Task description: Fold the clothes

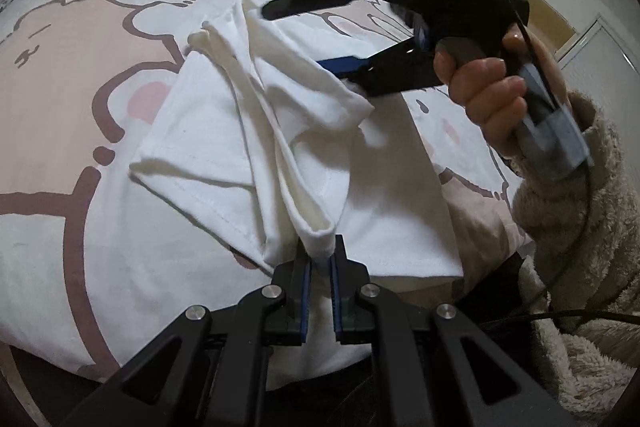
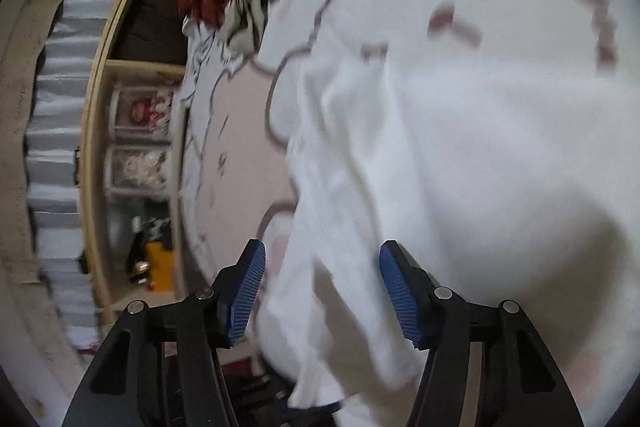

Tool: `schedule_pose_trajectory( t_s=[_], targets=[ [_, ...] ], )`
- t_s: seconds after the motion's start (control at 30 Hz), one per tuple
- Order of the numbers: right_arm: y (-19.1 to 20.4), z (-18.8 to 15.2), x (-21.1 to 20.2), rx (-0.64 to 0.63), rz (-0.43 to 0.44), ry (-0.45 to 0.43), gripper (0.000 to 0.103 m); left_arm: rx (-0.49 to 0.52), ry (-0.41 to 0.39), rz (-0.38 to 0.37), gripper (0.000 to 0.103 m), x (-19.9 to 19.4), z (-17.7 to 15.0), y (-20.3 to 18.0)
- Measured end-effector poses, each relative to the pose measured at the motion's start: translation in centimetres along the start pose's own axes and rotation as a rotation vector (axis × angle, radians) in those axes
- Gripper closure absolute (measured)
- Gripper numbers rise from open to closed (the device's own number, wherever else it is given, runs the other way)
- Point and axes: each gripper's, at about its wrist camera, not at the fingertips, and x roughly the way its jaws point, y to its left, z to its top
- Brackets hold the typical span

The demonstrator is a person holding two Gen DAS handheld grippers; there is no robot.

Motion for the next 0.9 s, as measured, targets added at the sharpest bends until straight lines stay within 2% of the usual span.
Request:
schedule_pose_trajectory(
  t_s=[0.2, 0.23, 0.33, 0.4, 0.53, 0.63, 0.7, 0.8, 0.9],
  targets=[
    [5.2, 0.1, 3.7, -0.042, 0.243, 0.133, 0.041, 0.006, 0.005, 0.018, 0.094, -0.6, -0.3, 0.0],
    [6.0, 0.0, 3.7, -0.062, 0.251, 0.134, 0.041, 0.008, 0.006, 0.023, 0.094, -0.8, -0.3, 0.1],
    [7.3, -0.1, 2.6, -0.118, 0.232, 0.084, 0.041, 0.014, 0.012, 0.049, 0.094, -1.6, -0.7, 0.2],
    [6.5, -0.1, 0.9, -0.11, 0.208, 0.025, 0.041, 0.004, 0.012, 0.054, 0.094, -2.7, -0.8, 0.9],
    [2.2, 0.0, -3.0, -0.005, 0.169, -0.117, 0.041, 0.001, -0.033, 0.067, 0.094, -5.0, 0.3, 2.2],
    [-0.8, 0.4, -4.6, 0.091, 0.178, -0.195, 0.042, 0.024, -0.092, 0.1, 0.094, -5.6, 3.0, 2.5],
    [-1.6, -0.5, -5.0, 0.104, 0.188, -0.211, 0.041, 0.032, -0.111, 0.092, 0.094, -5.1, 4.7, 2.5],
    [-1.3, -2.9, -4.1, 0.052, 0.182, -0.176, 0.042, 0.07, -0.119, 0.098, 0.094, -3.2, 6.9, 2.3],
    [-0.5, -6.0, -3.3, -0.044, 0.134, -0.156, 0.042, 0.135, -0.053, 0.159, 0.094, 0.0, 7.5, 2.7]
  ],
)
